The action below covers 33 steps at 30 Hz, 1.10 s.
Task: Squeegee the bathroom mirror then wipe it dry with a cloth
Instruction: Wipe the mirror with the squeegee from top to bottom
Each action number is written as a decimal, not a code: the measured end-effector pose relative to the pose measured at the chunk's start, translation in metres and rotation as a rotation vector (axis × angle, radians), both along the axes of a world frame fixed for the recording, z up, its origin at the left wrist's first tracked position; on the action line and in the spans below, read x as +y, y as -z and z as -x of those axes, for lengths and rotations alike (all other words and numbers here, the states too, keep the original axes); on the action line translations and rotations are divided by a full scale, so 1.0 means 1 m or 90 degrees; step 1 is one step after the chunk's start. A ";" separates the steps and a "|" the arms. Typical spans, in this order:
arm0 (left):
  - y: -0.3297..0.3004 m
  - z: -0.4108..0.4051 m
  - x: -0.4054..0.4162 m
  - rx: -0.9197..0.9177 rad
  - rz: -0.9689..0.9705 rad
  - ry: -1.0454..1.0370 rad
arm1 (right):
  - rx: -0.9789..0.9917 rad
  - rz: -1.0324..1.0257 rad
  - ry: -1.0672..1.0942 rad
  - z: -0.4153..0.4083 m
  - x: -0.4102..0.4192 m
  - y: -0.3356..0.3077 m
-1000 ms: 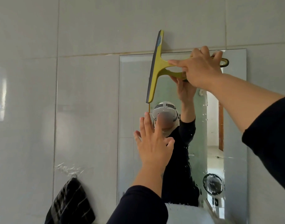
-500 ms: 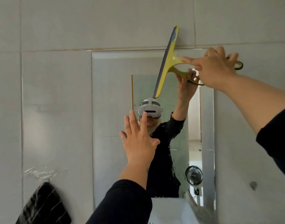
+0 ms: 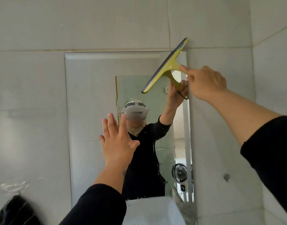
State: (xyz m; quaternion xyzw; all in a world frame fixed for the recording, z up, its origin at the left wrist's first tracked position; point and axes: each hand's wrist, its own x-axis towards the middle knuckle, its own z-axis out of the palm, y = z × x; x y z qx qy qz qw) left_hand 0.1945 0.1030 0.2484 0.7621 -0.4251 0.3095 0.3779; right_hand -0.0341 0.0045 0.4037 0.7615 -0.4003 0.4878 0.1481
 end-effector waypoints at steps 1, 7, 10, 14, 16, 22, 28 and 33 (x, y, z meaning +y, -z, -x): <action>0.000 0.000 0.000 -0.001 0.002 0.002 | -0.004 -0.003 0.001 0.000 0.000 0.002; 0.001 -0.001 0.000 -0.003 0.010 0.003 | -0.056 -0.029 -0.031 -0.012 0.007 0.021; 0.001 -0.002 0.000 -0.002 0.011 0.006 | -0.129 -0.078 -0.072 -0.024 0.014 0.033; 0.000 -0.001 -0.001 -0.001 0.015 0.011 | -0.260 -0.147 -0.167 -0.049 0.024 0.054; -0.001 -0.001 0.000 -0.006 0.016 0.010 | -0.311 -0.176 -0.206 -0.063 0.031 0.060; 0.011 -0.019 0.022 0.012 0.048 -0.029 | -0.396 -0.224 -0.267 -0.098 0.056 0.068; 0.029 -0.040 0.045 0.042 0.016 -0.077 | -0.425 -0.232 -0.322 -0.129 0.080 0.082; 0.036 -0.046 0.050 0.048 0.006 -0.060 | -0.412 -0.244 -0.311 -0.162 0.099 0.090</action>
